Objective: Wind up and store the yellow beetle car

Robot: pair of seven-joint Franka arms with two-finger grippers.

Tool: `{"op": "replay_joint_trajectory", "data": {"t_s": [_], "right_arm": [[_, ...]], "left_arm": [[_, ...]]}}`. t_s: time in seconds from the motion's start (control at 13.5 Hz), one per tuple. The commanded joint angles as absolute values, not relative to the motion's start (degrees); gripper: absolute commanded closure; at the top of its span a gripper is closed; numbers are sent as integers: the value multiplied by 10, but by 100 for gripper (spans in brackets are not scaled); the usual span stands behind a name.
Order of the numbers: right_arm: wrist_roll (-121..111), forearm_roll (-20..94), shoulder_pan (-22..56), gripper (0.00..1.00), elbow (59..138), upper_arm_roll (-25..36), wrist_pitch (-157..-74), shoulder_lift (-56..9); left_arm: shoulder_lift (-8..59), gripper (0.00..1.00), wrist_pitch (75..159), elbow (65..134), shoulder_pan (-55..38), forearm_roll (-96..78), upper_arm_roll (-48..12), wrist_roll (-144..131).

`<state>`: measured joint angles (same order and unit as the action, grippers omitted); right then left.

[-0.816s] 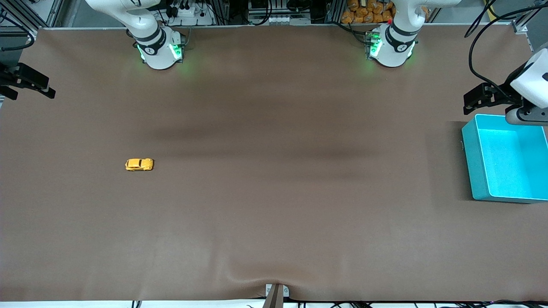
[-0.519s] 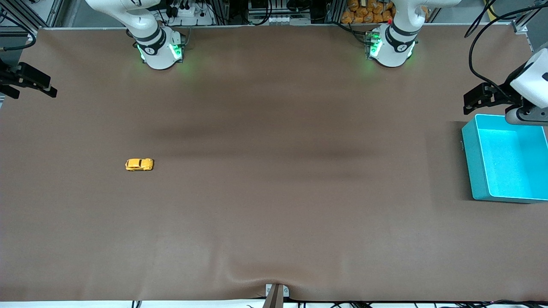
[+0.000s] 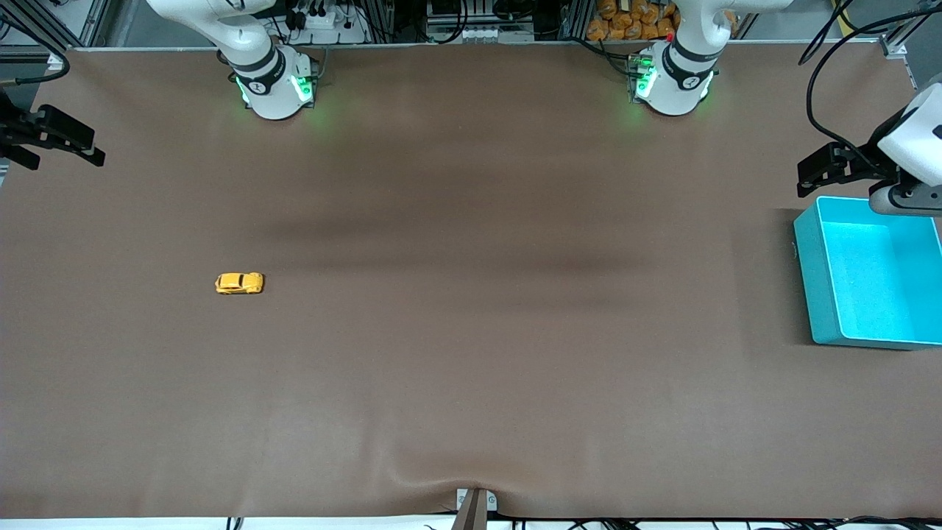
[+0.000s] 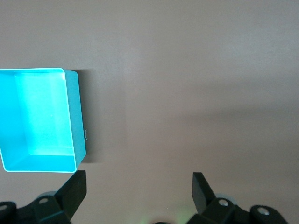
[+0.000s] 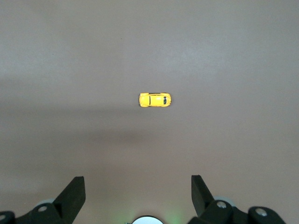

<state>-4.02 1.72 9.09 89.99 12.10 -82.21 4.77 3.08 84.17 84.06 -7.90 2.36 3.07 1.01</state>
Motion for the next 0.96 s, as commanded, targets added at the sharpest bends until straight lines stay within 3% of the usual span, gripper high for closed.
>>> {"op": "replay_joint_trajectory", "data": {"t_s": [0.0, 0.45, 0.89], "right_arm": [[-35, 2, 98, 0, 892, 121, -813, 49], [-38, 2, 107, 0, 910, 121, -821, 34], [-190, 2, 107, 0, 1045, 122, -965, 23]], "left_arm": [[18, 0, 838, 847, -76, 26, 31, 9], [19, 0, 838, 847, -69, 26, 30, 11], [18, 0, 838, 849, -69, 27, 30, 11]]}}
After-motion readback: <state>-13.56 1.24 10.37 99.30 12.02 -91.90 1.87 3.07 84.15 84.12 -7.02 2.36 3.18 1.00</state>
